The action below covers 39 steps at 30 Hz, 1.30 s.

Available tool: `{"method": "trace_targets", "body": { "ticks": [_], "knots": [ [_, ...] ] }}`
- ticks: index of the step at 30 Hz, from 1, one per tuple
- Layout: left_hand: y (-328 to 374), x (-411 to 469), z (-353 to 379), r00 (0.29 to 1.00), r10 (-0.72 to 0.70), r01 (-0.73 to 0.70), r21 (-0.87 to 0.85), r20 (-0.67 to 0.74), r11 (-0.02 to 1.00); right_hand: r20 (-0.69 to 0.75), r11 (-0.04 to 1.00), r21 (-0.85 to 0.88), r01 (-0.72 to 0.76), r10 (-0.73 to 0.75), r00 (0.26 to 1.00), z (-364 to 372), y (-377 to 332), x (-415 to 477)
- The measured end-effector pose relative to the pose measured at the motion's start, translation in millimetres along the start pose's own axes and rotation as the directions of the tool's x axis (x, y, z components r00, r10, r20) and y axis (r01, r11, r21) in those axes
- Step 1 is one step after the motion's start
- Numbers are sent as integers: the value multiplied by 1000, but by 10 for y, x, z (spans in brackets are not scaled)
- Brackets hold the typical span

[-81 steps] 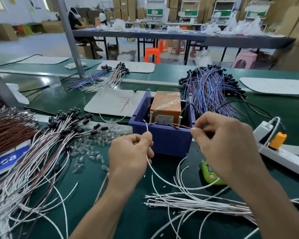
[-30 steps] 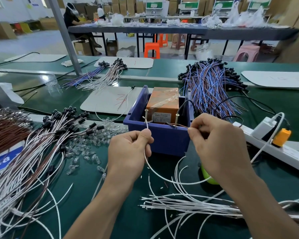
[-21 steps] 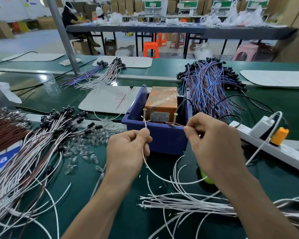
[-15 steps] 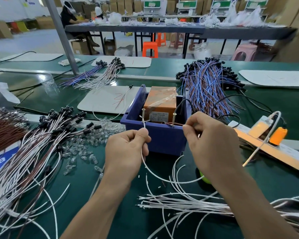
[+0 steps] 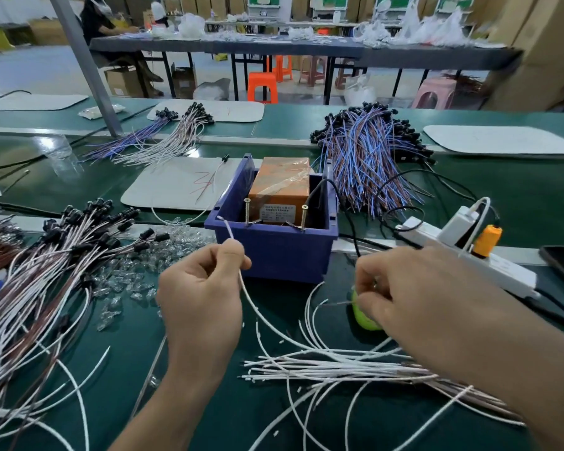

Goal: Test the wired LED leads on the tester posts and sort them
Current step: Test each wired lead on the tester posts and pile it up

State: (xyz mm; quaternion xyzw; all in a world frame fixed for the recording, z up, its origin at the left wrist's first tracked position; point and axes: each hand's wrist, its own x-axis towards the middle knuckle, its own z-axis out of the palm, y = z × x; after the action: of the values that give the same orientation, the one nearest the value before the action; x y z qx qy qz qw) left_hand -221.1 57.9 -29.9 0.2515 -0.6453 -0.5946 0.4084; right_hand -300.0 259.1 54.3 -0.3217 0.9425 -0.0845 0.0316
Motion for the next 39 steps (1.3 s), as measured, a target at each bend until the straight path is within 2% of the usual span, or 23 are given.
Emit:
{"method": "trace_targets", "body": {
  "ticks": [3,5,8,11,12,13,15,16,17,18,20,21,23,26,29,32,33,35,37,39],
  "knots": [
    [-59,-6,-20,1000,-1,0,13,4,1000,80,994,-38,-106,108,991,2,234,-222],
    [-91,-40,-2,997,3,-8,64,74,998,67,983,-70,-168,173,983,-1,415,-353],
    [-105,-175,79,970,-82,42,171,230,984,-83,970,-103,-220,213,974,68,699,-509],
    [-145,-293,155,921,-220,101,347,322,933,-373,945,-268,-189,79,924,302,840,-599],
    [-159,-325,171,909,-242,75,438,339,896,-452,949,-256,-182,48,891,401,831,-622],
    [-170,-355,181,910,-230,-13,578,346,816,-513,961,-213,-174,42,857,522,831,-640],
    [-175,-427,182,929,-83,-258,791,361,555,-547,985,-82,-152,83,833,781,845,-654],
    [-162,-476,195,922,2,-339,804,387,488,-523,990,-29,-138,103,846,894,855,-659],
    [-147,-526,211,900,81,-411,771,429,487,-500,993,4,-116,102,860,988,866,-658],
    [-140,-576,225,862,177,-490,691,475,531,-474,995,30,-94,97,875,1050,861,-655],
    [-138,-692,274,720,346,-661,443,602,605,-429,993,112,-47,91,899,1119,855,-634],
    [-119,-754,306,653,360,-703,354,666,617,-407,986,167,-20,87,909,1138,853,-627],
    [-115,-846,364,530,255,-724,276,809,632,-359,962,270,30,71,931,1163,839,-630],
    [-109,-942,444,401,104,-782,281,910,556,-315,939,342,48,66,947,1191,829,-632],
    [-144,-930,436,373,5,-787,313,928,531,-327,935,354,31,92,941,1184,862,-652],
    [-176,-885,380,331,-45,-701,278,942,656,-280,916,397,52,67,958,1159,894,-688],
    [-177,-885,365,307,-43,-705,258,951,660,-258,916,398,57,52,965,1167,896,-700],
    [-184,-904,352,276,-20,-769,233,961,595,-243,944,326,45,38,969,1189,858,-699],
    [-226,-904,352,306,35,-786,232,951,573,-234,972,234,14,42,971,1205,792,-670],
    [-273,-838,354,400,76,-716,260,913,648,-235,982,187,-17,61,970,1212,753,-631]
  ]
}}
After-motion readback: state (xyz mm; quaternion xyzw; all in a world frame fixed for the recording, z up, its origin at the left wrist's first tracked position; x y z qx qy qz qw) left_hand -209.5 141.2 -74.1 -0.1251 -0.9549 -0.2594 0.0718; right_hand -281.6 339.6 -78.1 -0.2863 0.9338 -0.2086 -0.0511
